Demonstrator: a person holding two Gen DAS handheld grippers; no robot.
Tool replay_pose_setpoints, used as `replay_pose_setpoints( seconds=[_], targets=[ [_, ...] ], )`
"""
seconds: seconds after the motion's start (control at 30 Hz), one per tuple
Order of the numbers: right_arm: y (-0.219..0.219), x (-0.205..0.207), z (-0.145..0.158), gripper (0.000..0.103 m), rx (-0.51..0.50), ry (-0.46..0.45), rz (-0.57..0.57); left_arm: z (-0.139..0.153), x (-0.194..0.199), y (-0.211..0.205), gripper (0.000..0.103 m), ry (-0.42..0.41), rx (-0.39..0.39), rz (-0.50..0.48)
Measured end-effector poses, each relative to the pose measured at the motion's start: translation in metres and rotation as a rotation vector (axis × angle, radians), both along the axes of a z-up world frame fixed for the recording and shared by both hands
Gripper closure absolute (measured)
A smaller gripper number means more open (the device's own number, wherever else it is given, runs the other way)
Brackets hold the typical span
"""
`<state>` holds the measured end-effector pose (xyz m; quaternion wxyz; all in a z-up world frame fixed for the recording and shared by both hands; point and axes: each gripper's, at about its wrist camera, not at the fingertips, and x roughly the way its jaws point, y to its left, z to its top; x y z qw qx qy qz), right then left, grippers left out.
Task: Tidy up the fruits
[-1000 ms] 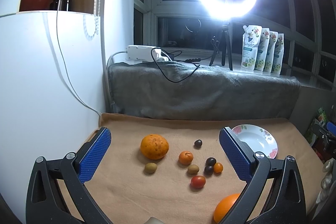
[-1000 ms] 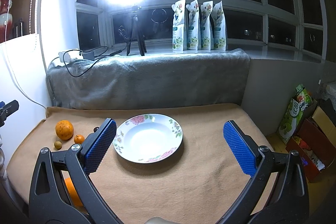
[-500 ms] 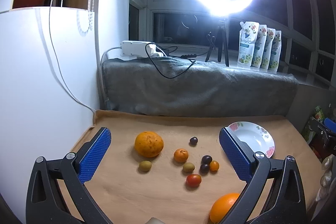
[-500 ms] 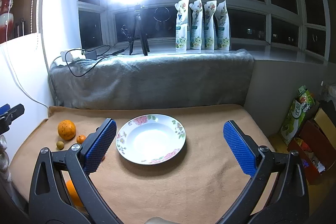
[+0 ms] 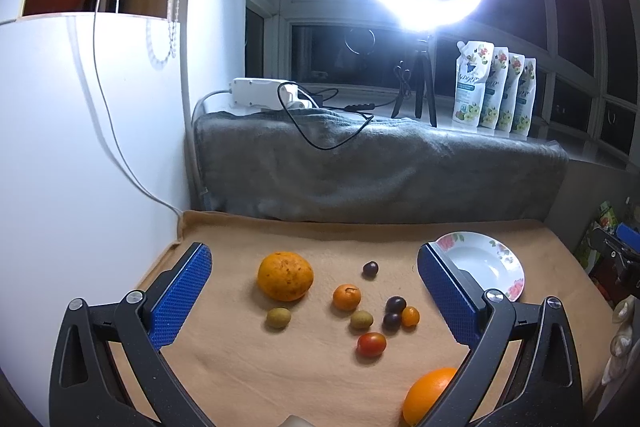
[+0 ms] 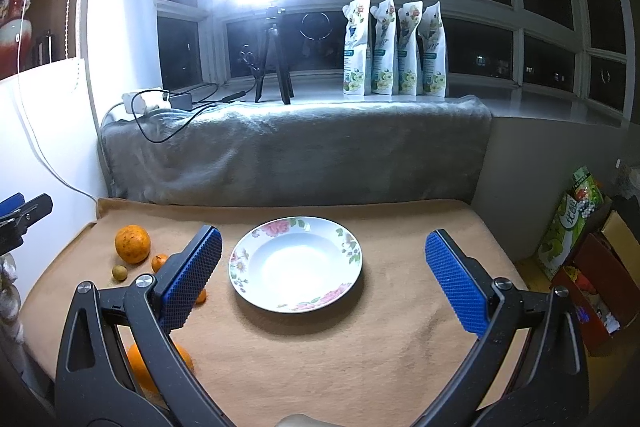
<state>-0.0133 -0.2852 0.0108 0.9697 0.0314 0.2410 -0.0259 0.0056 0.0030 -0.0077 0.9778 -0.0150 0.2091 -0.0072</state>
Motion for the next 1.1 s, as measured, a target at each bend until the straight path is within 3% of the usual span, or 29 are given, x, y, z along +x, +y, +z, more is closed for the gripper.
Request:
replay_pose_setpoints(
  seconds=[0.8,0.97,1.1],
  targets=[
    [-0.001,0.0,-0.014,0.0,0.065,0.043,0.073,-0.008,-0.003,-0.003,0.001,0.032,0.018,-0.019],
    [0.001,0.004,-0.021,0.0,0.109,0.082,0.13,-0.018,-0.004,0.004,0.001,0.073,-0.003,-0.042],
    [0.005,0.01,-0.033,0.0,0.165,0.141,0.202,-0.033,-0.002,0.014,0.007,0.161,-0.081,-0.11]
  ],
)
